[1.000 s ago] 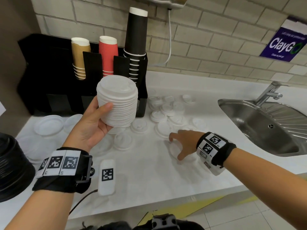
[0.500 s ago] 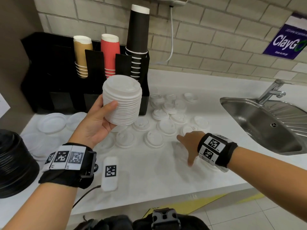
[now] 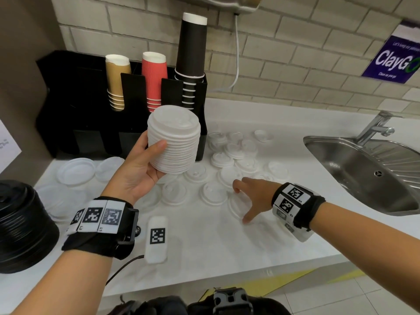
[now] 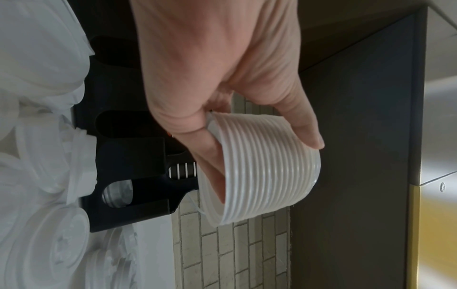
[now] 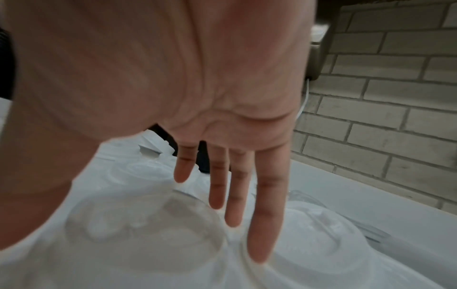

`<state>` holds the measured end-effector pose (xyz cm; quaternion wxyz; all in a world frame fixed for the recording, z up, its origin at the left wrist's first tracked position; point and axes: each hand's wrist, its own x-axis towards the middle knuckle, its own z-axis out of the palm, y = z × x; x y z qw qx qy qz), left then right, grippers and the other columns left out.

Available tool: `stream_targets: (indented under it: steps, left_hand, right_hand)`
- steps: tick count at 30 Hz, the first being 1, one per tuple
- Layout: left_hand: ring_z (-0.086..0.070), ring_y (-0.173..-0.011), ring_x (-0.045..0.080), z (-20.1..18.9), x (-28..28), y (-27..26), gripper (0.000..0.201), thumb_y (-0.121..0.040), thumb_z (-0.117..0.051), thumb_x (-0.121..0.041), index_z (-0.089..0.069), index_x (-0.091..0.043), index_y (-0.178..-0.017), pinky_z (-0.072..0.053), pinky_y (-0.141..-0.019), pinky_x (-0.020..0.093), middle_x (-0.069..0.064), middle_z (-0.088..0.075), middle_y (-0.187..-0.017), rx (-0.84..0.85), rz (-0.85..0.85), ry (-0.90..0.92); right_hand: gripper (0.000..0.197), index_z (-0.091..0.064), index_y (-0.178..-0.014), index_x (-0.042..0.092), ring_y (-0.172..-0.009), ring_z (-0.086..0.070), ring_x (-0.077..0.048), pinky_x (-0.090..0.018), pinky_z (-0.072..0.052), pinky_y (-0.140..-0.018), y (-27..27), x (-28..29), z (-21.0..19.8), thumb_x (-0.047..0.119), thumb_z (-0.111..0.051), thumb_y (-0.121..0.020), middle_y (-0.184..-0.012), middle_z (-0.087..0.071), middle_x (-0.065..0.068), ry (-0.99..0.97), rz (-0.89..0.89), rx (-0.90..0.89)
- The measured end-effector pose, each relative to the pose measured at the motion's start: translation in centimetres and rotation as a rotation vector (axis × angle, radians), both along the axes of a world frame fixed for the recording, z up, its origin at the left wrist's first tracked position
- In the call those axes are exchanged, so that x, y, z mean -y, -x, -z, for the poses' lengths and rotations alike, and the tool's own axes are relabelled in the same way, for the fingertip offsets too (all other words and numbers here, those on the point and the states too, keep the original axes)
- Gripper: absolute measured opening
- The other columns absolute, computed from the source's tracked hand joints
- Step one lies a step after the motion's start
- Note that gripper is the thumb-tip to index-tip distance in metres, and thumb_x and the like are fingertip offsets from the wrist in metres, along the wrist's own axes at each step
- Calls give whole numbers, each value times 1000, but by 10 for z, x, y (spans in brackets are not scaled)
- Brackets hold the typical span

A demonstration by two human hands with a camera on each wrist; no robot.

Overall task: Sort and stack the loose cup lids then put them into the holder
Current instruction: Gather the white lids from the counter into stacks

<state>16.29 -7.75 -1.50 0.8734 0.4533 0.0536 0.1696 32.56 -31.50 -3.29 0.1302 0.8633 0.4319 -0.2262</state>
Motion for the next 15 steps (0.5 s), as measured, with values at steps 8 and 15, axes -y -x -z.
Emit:
stream_targets:
  steps: [8, 15]
  left_hand:
    - [-64, -117, 20, 3, -3, 0, 101, -36, -99, -42, -57, -32, -127, -59, -79, 32, -2, -66, -127, 13, 8, 2]
    - [-64, -116, 20, 4, 1, -4, 103, -34, -100, -42, -58, -33, -127, -59, -78, 32, -1, -67, -126, 2, 19, 27]
  right_hand:
    - [72, -34, -129, 30, -100, -52, -22, -35, -47, -85, -6, -15, -17, 38, -79, -72, -117, -49, -3, -125, 20, -64]
    - [45, -51, -111, 30, -94, -57, -13, -15, -47, -78, 10, -42, -97, 18, -78, -77, -105, -54, 5, -978, 132, -331]
